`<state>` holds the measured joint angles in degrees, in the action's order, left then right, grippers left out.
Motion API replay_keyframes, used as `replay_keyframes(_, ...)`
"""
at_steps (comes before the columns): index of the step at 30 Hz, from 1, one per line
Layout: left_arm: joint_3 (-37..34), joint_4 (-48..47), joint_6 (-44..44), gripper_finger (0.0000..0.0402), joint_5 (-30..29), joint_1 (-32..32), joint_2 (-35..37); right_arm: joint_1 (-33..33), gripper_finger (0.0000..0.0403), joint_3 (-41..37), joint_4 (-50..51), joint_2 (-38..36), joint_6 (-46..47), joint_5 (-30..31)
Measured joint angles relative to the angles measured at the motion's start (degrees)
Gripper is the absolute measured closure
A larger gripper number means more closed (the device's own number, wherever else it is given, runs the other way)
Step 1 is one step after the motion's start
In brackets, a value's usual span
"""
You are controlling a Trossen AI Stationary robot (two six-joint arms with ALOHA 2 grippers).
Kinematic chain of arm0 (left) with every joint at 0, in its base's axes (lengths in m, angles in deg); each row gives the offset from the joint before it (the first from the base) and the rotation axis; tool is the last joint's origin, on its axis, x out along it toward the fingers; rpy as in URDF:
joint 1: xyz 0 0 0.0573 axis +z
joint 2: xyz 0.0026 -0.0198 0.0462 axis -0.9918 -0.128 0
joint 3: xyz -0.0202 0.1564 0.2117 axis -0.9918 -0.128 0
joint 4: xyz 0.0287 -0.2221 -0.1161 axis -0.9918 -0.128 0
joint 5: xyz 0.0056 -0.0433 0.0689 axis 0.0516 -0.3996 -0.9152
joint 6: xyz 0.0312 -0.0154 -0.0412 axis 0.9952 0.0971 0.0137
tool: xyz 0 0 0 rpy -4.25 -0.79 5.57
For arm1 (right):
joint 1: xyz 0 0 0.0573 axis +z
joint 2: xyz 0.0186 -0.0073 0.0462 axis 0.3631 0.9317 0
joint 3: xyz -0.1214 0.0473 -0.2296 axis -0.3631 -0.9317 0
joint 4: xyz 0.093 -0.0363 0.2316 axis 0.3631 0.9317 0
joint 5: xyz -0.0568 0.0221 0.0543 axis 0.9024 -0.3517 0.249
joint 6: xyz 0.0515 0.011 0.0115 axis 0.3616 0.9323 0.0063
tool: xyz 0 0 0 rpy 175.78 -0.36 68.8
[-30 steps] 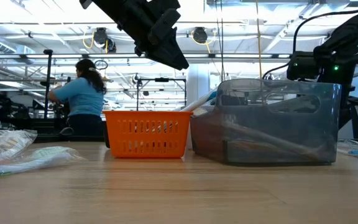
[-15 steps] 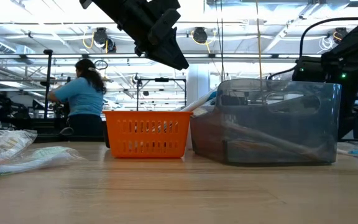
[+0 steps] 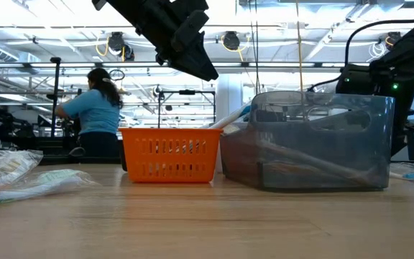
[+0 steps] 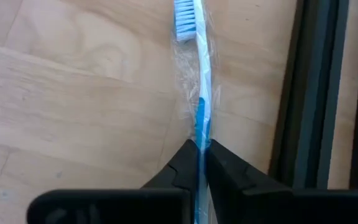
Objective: Pick & Place Toothbrushes
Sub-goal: Put the blue toothbrush into the orange bin
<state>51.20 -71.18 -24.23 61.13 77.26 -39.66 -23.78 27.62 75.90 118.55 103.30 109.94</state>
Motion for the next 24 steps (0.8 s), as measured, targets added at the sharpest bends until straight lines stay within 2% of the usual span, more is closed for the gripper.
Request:
replay_keyframes(3, 0.0, 0.0, 0.0, 0.0266, 0.0, 0.0, 0.0, 0.9, 0.0393, 0.8, -1.6, -0.9, -2.0, -1.4)
replay_keyframes(9, 0.0, 0.5, 0.0, 0.0266, 0.0, 0.1, 0.0, 2.8, 0.0393, 1.8, -10.0, -4.1, -5.3, -8.6)
replay_keyframes(19, 0.0, 2.8, -0.4, 0.0265, -0.1, 0.2, 0.0, 6.5, 0.0393, 1.9, -27.8, -9.9, -7.7, -30.8)
replay_keyframes(24, 0.0, 7.4, -0.3, 0.0266, -0.1, 0.2, 0.0, 9.7, 0.0393, 1.9, -34.4, -12.3, -7.1, -35.6)
